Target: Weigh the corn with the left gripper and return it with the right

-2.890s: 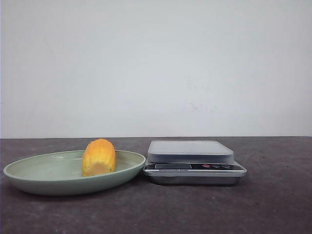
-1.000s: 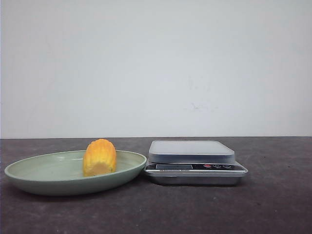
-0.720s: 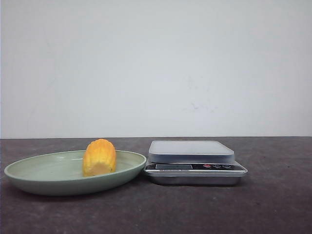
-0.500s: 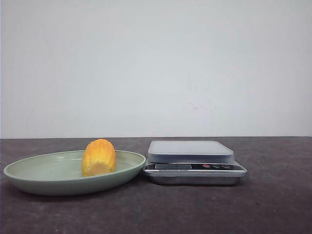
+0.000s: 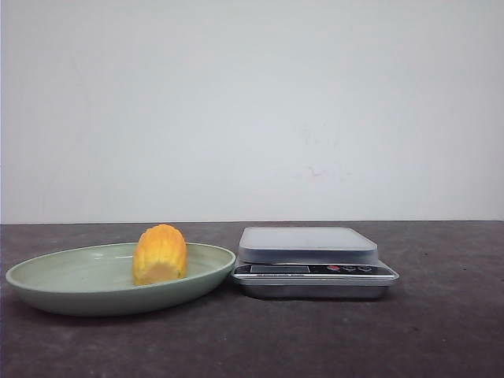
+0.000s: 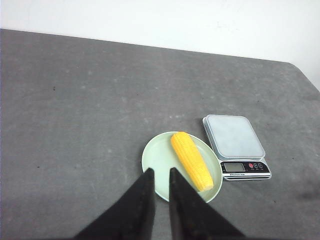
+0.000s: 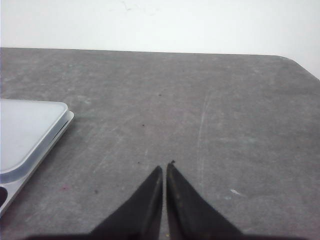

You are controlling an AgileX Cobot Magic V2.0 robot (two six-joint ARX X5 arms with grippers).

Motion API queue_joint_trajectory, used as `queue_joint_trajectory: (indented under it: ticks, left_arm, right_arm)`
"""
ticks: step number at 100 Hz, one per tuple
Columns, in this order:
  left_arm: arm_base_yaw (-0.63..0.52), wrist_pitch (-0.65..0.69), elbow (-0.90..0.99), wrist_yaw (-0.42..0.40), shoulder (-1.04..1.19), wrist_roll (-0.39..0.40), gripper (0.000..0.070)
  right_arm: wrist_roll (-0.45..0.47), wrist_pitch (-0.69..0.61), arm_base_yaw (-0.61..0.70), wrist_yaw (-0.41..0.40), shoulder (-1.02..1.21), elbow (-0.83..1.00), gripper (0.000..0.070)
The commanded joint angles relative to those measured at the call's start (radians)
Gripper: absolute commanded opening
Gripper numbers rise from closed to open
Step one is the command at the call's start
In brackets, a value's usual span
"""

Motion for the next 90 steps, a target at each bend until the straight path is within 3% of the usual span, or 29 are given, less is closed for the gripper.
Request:
queue_joint_trajectory:
  ticks: [1, 10, 19, 37, 50, 64, 77, 90]
  left_arm:
    - [-0.005, -0.022, 0.019, -0.005, 0.003, 0.002, 0.0016]
    - [-0.005, -0.023, 0.019, -0.005, 0.003, 0.012, 0.0016]
    - [0.001, -0.001, 0.018, -0.021, 0.003, 0.114, 0.0016]
    - [0.011, 0.198, -0.104, 0.011, -0.029, 0.223, 0.0016]
    - [0.010, 0.452, -0.383, 0.023, -0.105, 0.349, 0.0016]
    - [0.034, 0.858, -0.789, 0.031, -0.224, 0.472, 0.0016]
    - [0.103, 1.178, -1.084, 0.137, -0.298, 0.455, 0.0016]
    - [0.189, 1.314, -1.286, 0.223, -0.352, 0.406, 0.0016]
  right_arm:
    - [0.000, 0.006, -0.001, -0.001, -0.001, -0.002, 0.0005]
    - [0.000, 0.006, -0.001, -0.001, -0.001, -0.002, 0.0005]
    - [0.000, 0.006, -0.001, -0.001, -0.001, -0.002, 0.0005]
    - [0.000, 0.006, -0.001, -0.001, -0.001, -0.002, 0.0005]
    - [0.000, 0.006, -0.001, -0.001, -0.001, -0.002, 0.0005]
    - [0.000, 0.006, -0.001, -0.001, -0.001, -0.002, 0.0005]
    - [0.000, 0.006, -0.001, 0.000, -0.001, -0.002, 0.0005]
    - [0.000, 0.006, -0.001, -0.001, -0.001, -0.002, 0.0005]
